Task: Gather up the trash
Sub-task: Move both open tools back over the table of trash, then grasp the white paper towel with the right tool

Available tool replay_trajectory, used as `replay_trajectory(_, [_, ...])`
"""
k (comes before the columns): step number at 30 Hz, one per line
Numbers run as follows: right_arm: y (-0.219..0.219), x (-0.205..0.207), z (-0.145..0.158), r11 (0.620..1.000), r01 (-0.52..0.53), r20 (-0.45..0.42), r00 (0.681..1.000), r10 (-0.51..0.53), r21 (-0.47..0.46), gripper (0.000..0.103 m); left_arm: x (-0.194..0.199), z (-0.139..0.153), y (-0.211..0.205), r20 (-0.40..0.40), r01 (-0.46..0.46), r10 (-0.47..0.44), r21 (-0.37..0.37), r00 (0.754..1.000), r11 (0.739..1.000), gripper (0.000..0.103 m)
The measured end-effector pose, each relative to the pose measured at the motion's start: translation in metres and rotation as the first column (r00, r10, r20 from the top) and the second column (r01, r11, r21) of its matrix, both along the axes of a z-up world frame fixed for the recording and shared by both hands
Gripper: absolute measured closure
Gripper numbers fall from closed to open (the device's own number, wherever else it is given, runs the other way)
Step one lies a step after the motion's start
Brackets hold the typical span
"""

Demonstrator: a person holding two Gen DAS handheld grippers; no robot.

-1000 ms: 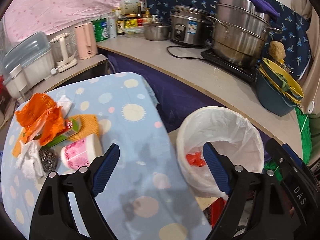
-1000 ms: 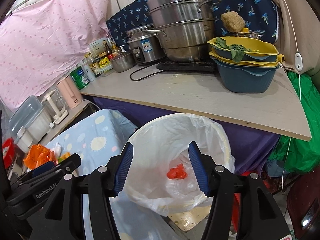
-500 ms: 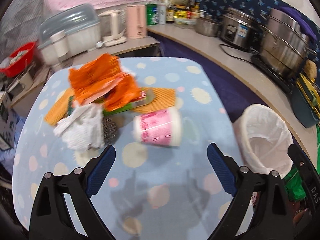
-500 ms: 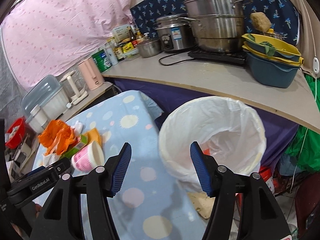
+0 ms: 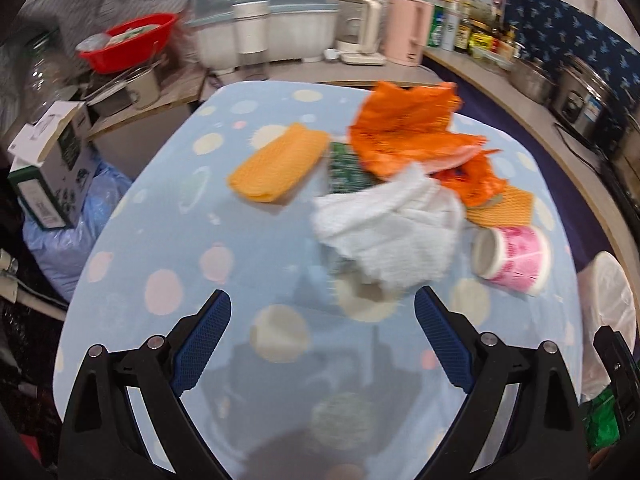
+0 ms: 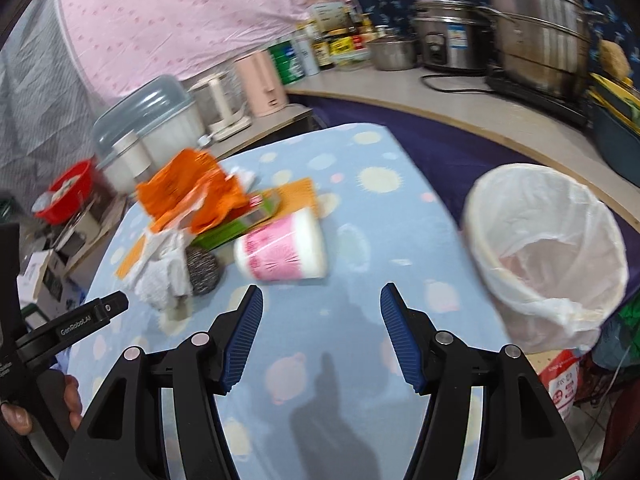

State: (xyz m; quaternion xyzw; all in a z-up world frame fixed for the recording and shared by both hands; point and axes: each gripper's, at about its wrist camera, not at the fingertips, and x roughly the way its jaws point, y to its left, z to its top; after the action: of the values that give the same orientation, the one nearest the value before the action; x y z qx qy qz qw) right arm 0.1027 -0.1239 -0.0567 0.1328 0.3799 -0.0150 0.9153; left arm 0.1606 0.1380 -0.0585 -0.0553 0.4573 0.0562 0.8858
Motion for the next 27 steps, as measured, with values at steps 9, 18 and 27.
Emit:
replay_trajectory(9, [0.086, 0.047, -0.013, 0.984, -0.175, -0.020, 0.984, 0.174, -0.018, 0.043, 0.008, -0.008, 0.048, -0.009, -0.024, 0.024, -0.007, 1.000, 1.000, 0.014])
replay_trajectory(18, [0.127, 0.093, -0.034, 0.975, -0.222, -0.061, 0.973, 0.220, -0.014, 0.044, 0.028, -0.019, 0.071, -0.019, -0.024, 0.024, -0.023, 1.000, 0.999, 0.014])
replay_trajectory(27, [0.119, 0.090, -0.035, 0.980, -0.199, -0.069, 0.978, 0.197, -0.026, 0.099, 0.056, -0.029, 0.065, -0.023, 0.054, -0.055, -0.029, 0.998, 0.998, 0.014])
